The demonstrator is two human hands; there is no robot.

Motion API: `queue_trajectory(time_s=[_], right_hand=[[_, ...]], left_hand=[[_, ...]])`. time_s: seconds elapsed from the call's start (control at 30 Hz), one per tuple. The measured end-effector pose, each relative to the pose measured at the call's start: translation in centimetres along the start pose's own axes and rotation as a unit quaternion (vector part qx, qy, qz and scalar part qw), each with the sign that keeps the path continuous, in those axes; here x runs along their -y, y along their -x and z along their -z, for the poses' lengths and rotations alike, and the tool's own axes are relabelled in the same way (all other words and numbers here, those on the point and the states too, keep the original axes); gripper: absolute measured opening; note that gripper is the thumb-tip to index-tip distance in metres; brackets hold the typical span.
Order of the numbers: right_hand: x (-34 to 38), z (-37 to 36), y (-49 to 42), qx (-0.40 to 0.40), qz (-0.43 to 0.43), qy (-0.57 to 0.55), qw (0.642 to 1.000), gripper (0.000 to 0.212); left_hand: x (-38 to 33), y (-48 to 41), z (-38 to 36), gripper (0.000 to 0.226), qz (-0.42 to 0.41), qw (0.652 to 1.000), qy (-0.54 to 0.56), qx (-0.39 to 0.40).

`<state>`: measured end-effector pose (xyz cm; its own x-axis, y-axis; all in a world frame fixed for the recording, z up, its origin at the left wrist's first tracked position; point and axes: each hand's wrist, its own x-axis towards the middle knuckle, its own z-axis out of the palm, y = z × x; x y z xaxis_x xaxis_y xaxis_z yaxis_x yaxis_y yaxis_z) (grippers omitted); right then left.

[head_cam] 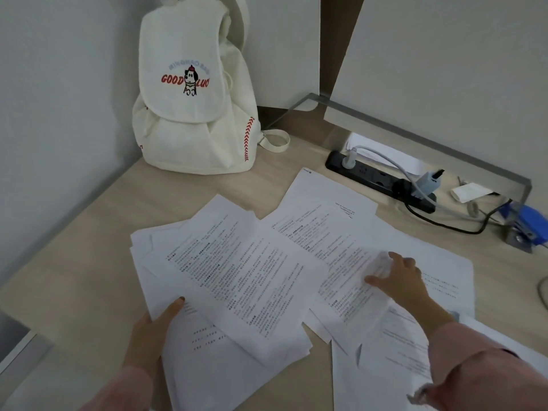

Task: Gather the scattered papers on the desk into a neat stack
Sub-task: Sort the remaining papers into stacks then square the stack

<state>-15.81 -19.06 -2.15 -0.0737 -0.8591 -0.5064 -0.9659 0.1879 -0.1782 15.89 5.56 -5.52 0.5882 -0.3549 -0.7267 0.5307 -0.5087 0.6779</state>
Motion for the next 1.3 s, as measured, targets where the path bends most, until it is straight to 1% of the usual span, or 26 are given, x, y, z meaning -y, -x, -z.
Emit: queue_trajectory(time_s=[0.07, 0.13, 0.17, 0.2, 0.27, 0.3, 0.33, 0.37, 0.43, 0.47, 0.5, 0.53, 0.6, 0.67, 0.7, 0.83, 0.9, 0.93, 0.97, 1.07, 1.1, 1.13, 1.17, 1.2, 1.23, 1.3], right_hand=[[-0.1, -0.1, -0.1, -0.009, 0.006, 0.044, 0.999, 0.082], [-0.1, -0.2, -0.2, 0.018, 0.0, 0.082, 0.996, 0.077], [0.1, -0.3, 0.0, 0.044, 0.001, 0.095, 0.994, 0.071], [0.3, -0.4, 0.1, 0.068, 0.012, 0.084, 0.994, 0.059], [0.8, -0.4, 0.7, 0.095, 0.029, 0.001, 0.995, 0.018], [1.1, -0.2, 1.2, 0.094, 0.045, -0.033, 0.994, 0.019], [1.3, 0.3, 1.8, 0.093, 0.057, -0.06, 0.992, 0.027], [1.4, 0.9, 2.2, 0.083, 0.066, -0.095, 0.99, 0.025], [1.7, 2.4, 3.1, 0.05, 0.072, -0.144, 0.986, 0.009], [1.7, 3.2, 3.5, 0.018, 0.07, -0.159, 0.985, 0.021], [1.7, 4.1, 4.1, -0.024, 0.073, -0.17, 0.983, 0.026], [1.7, 5.0, 4.5, -0.068, 0.086, -0.188, 0.976, 0.023], [1.9, 7.0, 5.5, -0.127, 0.126, -0.257, 0.95, 0.014], [2.3, 8.9, 6.7, -0.135, 0.156, -0.354, 0.912, 0.006], [2.6, 9.8, 7.5, -0.125, 0.169, -0.402, 0.891, 0.004], [3.7, 11.9, 9.2, -0.018, 0.204, -0.55, 0.81, 0.023], [4.3, 11.6, 9.3, 0.043, 0.203, -0.578, 0.789, 0.024], [4.7, 10.9, 8.9, 0.065, 0.198, -0.57, 0.795, 0.022], [5.1, 9.8, 8.5, 0.082, 0.188, -0.547, 0.812, 0.021], [6.8, 5.0, 6.7, 0.119, 0.146, -0.441, 0.878, 0.013], [7.4, 3.1, 6.1, 0.125, 0.134, -0.399, 0.898, 0.01], [7.7, 1.2, 5.2, 0.124, 0.127, -0.353, 0.919, 0.012], [8.1, -0.7, 4.4, 0.117, 0.124, -0.307, 0.936, 0.017], [8.3, -2.3, 3.7, 0.096, 0.126, -0.261, 0.952, 0.018], [8.5, -3.5, 3.2, 0.065, 0.129, -0.217, 0.965, 0.016], [8.6, -5.1, 2.8, 0.008, 0.147, -0.134, 0.98, 0.024]], left_hand=[[-0.2, -0.4, -0.1, 0.05, -0.005, 1.0, -0.001, 0.0], [-0.4, -0.6, -0.3, 0.052, -0.008, 1.0, -0.003, -0.001], [-0.6, -0.7, -0.5, 0.052, -0.009, 1.0, -0.003, 0.0], [-0.7, -0.8, -0.7, 0.052, -0.011, 1.0, -0.005, -0.002], [-1.1, -1.0, -1.1, 0.055, -0.01, 1.0, -0.01, -0.001], [-1.3, -1.1, -1.3, 0.056, -0.009, 1.0, -0.013, -0.002], [-1.5, -1.2, -1.4, 0.058, -0.01, 1.0, -0.017, -0.008], [-1.7, -1.3, -1.5, 0.059, -0.009, 1.0, -0.024, -0.011], [-2.1, -1.5, -1.8, 0.057, -0.008, 0.999, -0.036, -0.013], [-2.3, -1.6, -2.0, 0.055, -0.009, 0.999, -0.044, -0.013], [-2.4, -1.6, -2.1, 0.054, -0.009, 0.998, -0.053, -0.013], [-2.5, -1.7, -2.1, 0.054, -0.008, 0.998, -0.06, -0.013], [-2.6, -1.7, -2.2, 0.055, -0.002, 0.998, -0.065, -0.006], [-2.9, -1.5, -2.3, 0.055, -0.003, 0.998, -0.067, -0.004], [-3.0, -1.5, -2.4, 0.053, -0.003, 0.998, -0.061, 0.001], [-3.1, -1.4, -2.4, 0.049, -0.002, 0.998, -0.056, 0.005], [-3.3, -0.9, -2.5, 0.048, 0.0, 0.999, -0.052, 0.009], [-3.3, -0.8, -2.6, 0.048, -0.002, 0.999, -0.048, 0.007], [-3.4, -0.7, -2.6, 0.05, 0.002, 0.999, -0.036, 0.007], [-3.3, -0.7, -2.7, 0.064, 0.01, 1.0, -0.013, 0.0], [-3.5, -0.5, -2.9, 0.067, 0.025, 1.0, -0.003, -0.009], [-3.6, -0.3, -3.0, 0.067, 0.033, 0.999, 0.016, -0.016], [-3.4, -0.2, -3.1, 0.064, 0.04, 0.998, 0.035, -0.025], [-3.2, 0.0, -3.1, 0.062, 0.033, 0.997, 0.064, -0.024], [-2.8, -0.2, -2.9, 0.066, 0.032, 0.995, 0.086, -0.03], [-1.3, -1.4, -2.4, 0.091, -0.001, 0.993, 0.117, -0.029]])
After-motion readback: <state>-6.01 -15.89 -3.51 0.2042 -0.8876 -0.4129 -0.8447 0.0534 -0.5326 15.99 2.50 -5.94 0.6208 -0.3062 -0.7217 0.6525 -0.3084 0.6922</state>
